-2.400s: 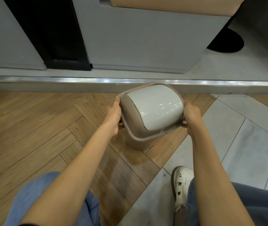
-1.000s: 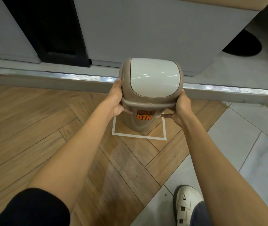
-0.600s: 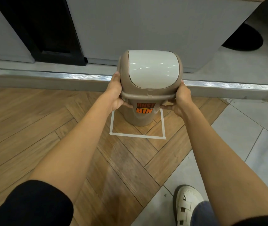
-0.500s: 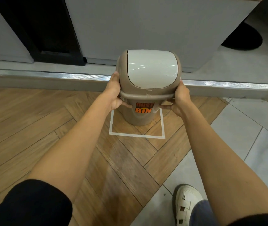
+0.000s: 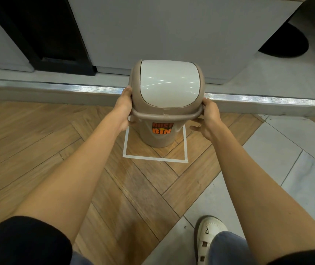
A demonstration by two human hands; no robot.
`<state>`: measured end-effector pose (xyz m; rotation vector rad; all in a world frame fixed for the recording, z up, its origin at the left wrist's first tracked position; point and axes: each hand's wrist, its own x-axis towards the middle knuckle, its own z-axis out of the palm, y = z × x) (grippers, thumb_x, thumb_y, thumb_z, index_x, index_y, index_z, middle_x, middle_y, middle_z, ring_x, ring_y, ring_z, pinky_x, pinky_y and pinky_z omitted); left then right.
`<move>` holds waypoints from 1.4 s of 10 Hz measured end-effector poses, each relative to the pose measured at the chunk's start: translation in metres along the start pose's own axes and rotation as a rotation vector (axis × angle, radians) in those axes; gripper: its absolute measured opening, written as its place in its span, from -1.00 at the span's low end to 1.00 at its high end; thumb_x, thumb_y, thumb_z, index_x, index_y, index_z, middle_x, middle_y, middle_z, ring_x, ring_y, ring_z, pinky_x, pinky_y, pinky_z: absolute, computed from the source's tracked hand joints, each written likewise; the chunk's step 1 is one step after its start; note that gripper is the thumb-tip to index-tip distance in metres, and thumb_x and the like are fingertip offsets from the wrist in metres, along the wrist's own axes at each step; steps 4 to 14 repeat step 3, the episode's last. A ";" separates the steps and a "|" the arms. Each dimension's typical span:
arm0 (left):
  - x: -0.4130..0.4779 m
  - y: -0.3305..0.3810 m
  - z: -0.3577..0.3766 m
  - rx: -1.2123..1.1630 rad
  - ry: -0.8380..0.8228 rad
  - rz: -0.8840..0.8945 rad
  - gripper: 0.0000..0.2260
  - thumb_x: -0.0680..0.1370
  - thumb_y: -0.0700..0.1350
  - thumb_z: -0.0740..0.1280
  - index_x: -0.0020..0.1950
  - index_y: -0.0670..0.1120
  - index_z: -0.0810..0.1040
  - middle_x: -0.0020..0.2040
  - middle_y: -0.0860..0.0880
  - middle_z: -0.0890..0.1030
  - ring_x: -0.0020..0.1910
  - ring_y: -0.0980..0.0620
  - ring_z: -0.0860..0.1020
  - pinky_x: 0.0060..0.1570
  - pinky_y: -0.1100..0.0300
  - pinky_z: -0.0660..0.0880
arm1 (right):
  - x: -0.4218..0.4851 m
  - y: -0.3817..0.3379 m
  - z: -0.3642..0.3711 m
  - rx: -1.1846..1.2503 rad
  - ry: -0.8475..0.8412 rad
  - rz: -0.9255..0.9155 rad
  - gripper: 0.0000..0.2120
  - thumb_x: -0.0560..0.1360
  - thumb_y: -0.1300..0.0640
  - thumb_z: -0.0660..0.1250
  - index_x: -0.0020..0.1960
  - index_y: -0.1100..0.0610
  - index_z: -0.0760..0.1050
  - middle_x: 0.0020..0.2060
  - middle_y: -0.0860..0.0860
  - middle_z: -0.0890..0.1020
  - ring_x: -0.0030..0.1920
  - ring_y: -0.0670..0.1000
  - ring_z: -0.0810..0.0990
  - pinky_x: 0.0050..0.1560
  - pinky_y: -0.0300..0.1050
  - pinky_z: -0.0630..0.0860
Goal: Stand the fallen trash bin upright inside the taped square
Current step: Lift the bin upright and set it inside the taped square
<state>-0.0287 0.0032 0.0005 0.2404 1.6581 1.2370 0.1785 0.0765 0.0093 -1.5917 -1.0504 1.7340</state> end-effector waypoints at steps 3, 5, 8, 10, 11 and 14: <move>-0.040 0.052 -0.006 0.137 0.175 -0.102 -0.65 0.63 0.07 0.12 0.38 0.05 0.45 0.34 -0.01 0.51 0.29 -0.09 0.46 0.34 -0.19 0.31 | -0.028 -0.058 -0.021 -0.307 0.059 0.083 -0.59 0.62 0.02 0.11 0.44 0.07 0.32 0.38 0.07 0.44 0.34 0.17 0.40 0.27 0.20 0.39; -0.040 0.052 -0.006 0.137 0.175 -0.102 -0.65 0.63 0.07 0.12 0.38 0.05 0.45 0.34 -0.01 0.51 0.29 -0.09 0.46 0.34 -0.19 0.31 | -0.028 -0.058 -0.021 -0.307 0.059 0.083 -0.59 0.62 0.02 0.11 0.44 0.07 0.32 0.38 0.07 0.44 0.34 0.17 0.40 0.27 0.20 0.39; -0.040 0.052 -0.006 0.137 0.175 -0.102 -0.65 0.63 0.07 0.12 0.38 0.05 0.45 0.34 -0.01 0.51 0.29 -0.09 0.46 0.34 -0.19 0.31 | -0.028 -0.058 -0.021 -0.307 0.059 0.083 -0.59 0.62 0.02 0.11 0.44 0.07 0.32 0.38 0.07 0.44 0.34 0.17 0.40 0.27 0.20 0.39; -0.040 0.052 -0.006 0.137 0.175 -0.102 -0.65 0.63 0.07 0.12 0.38 0.05 0.45 0.34 -0.01 0.51 0.29 -0.09 0.46 0.34 -0.19 0.31 | -0.028 -0.058 -0.021 -0.307 0.059 0.083 -0.59 0.62 0.02 0.11 0.44 0.07 0.32 0.38 0.07 0.44 0.34 0.17 0.40 0.27 0.20 0.39; -0.040 0.052 -0.006 0.137 0.175 -0.102 -0.65 0.63 0.07 0.12 0.38 0.05 0.45 0.34 -0.01 0.51 0.29 -0.09 0.46 0.34 -0.19 0.31 | -0.028 -0.058 -0.021 -0.307 0.059 0.083 -0.59 0.62 0.02 0.11 0.44 0.07 0.32 0.38 0.07 0.44 0.34 0.17 0.40 0.27 0.20 0.39; -0.040 0.052 -0.006 0.137 0.175 -0.102 -0.65 0.63 0.07 0.12 0.38 0.05 0.45 0.34 -0.01 0.51 0.29 -0.09 0.46 0.34 -0.19 0.31 | -0.028 -0.058 -0.021 -0.307 0.059 0.083 -0.59 0.62 0.02 0.11 0.44 0.07 0.32 0.38 0.07 0.44 0.34 0.17 0.40 0.27 0.20 0.39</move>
